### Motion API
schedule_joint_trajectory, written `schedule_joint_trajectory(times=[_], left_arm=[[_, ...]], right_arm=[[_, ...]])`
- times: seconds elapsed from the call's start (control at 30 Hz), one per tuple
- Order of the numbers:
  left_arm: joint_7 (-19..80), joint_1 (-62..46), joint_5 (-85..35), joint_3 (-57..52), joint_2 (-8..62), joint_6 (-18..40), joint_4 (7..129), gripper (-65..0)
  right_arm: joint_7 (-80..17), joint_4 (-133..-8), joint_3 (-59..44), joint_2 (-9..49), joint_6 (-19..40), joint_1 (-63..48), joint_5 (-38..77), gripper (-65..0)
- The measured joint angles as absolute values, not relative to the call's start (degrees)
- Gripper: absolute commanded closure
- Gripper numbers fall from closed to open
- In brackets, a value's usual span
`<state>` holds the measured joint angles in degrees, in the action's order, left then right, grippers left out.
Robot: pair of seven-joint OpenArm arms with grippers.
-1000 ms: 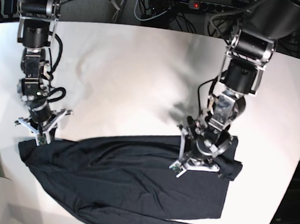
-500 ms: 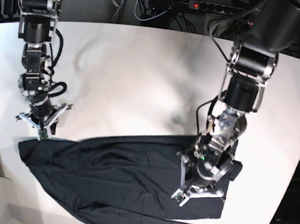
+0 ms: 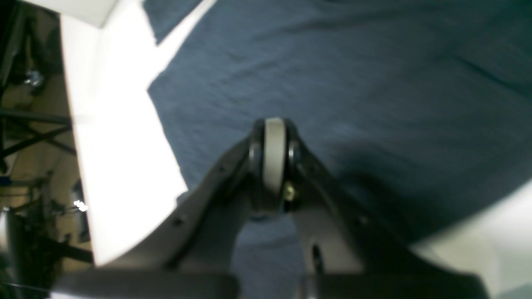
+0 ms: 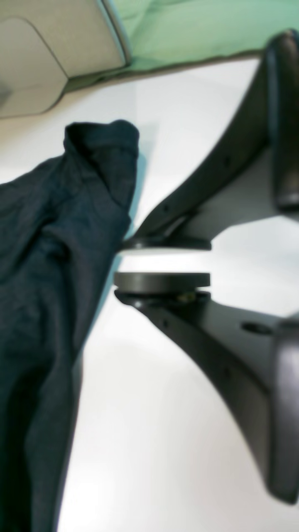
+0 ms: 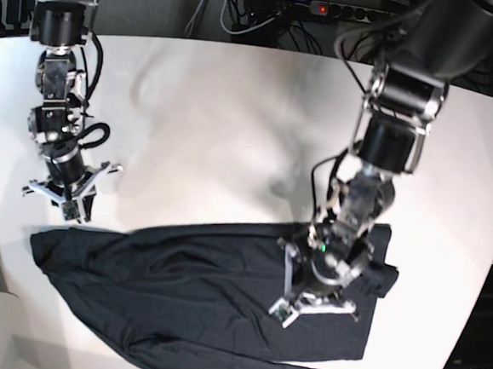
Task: Fold the T-shirt properly
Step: 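Lower the left gripper and pinch the shirt's side edge, then drag the shirt with both grippers toward the robot's base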
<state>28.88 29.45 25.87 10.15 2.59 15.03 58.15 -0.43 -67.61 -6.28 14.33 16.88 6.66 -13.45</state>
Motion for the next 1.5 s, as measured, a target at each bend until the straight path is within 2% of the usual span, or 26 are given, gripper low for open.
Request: schedule_joint_trajectory(times=[0.17,0.33,0.47,0.6,1.03,1.5], left_arm=[[29.87,22.28,25.74,10.22,4.73,15.20,65.30,0.0],[29.41,22.55,25.58,5.32,3.79,15.22,60.69,0.0],[29.36,22.74,25.98,-1.19,4.34,14.70,58.65,0.0],[26.65,22.63,26.48,-1.39,4.58,14.79,55.83,0.0],[18.70,26.87,25.89,-1.52,4.10,13.43,42.41,0.0],[14.90,26.22,24.84,-1.52,6.24,13.28,40.60,0.0]], right_arm=[[-1.13,-67.07,-9.28,14.61,17.04,7.35,-13.74,-5.2],[-1.69,-61.21,-9.21,14.35,17.15,13.21,-13.56,-5.2],[-2.09,-55.46,-9.28,16.45,20.43,17.85,-13.76,-5.1],[-1.39,-49.98,-9.10,16.64,22.33,24.43,-13.63,-5.1],[-0.67,-25.65,-8.84,17.28,22.52,42.04,-13.67,-5.1],[1.02,-15.35,-9.19,18.68,22.48,40.84,-13.56,-5.2]])
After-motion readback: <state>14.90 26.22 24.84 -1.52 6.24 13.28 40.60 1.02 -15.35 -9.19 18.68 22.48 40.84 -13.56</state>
